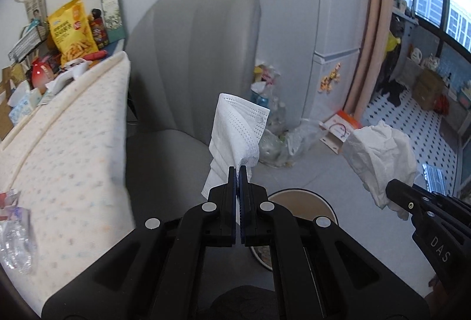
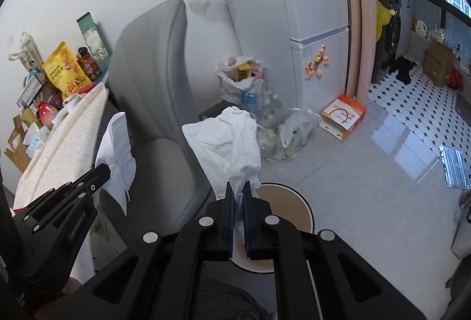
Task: Collect trash
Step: 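Carry the mask and tissue over the floor bin, then open both grippers to drop the mask and tissue into the bin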
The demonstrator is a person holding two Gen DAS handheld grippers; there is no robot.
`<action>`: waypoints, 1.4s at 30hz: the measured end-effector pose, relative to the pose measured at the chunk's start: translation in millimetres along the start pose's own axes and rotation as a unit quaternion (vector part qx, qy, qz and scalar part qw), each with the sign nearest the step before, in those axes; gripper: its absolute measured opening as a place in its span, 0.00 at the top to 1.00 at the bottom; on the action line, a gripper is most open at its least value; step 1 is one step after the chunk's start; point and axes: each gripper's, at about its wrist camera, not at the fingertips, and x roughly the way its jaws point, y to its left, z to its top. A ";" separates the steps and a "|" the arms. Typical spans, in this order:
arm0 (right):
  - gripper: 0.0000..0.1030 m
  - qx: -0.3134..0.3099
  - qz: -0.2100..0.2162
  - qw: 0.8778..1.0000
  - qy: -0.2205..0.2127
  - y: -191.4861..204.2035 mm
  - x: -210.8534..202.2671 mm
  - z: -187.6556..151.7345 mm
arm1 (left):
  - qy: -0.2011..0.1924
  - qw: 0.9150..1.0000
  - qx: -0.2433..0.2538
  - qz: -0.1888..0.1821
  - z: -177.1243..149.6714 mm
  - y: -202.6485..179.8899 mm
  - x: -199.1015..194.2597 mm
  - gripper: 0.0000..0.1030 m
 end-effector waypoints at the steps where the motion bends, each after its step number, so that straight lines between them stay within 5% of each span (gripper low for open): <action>1: 0.94 0.000 -0.001 1.000 0.003 -2.6 4.3 0.2 | 0.003 1.000 0.002 -0.001 0.9 -1.7 4.5 0.97; 13: 0.90 0.006 0.004 0.999 0.046 -7.3 61.4 -1.2 | 0.042 0.999 0.004 0.000 -3.8 -3.6 49.6 0.97; 14: 0.84 0.007 0.002 0.999 0.048 -7.9 64.5 -1.0 | 0.044 0.999 0.003 0.001 -4.5 -2.6 51.5 0.97; 15: 0.64 0.010 0.002 0.999 0.049 -8.8 67.3 -0.9 | 0.046 0.999 0.003 0.001 -5.3 -2.1 52.7 0.97; 17: 0.54 0.014 0.000 0.999 0.045 -11.3 69.4 -1.4 | 0.050 0.999 0.002 0.001 -6.8 -2.0 54.6 0.97; 26: 0.55 0.048 -0.024 0.998 0.035 -43.9 52.8 -3.5 | 0.053 0.998 0.018 -0.012 -8.5 -19.9 55.0 0.97; 42: 0.35 0.099 -0.091 0.991 0.000 -121.1 2.3 -7.5 | 0.090 0.989 0.066 -0.093 -18.0 -108.2 71.2 0.97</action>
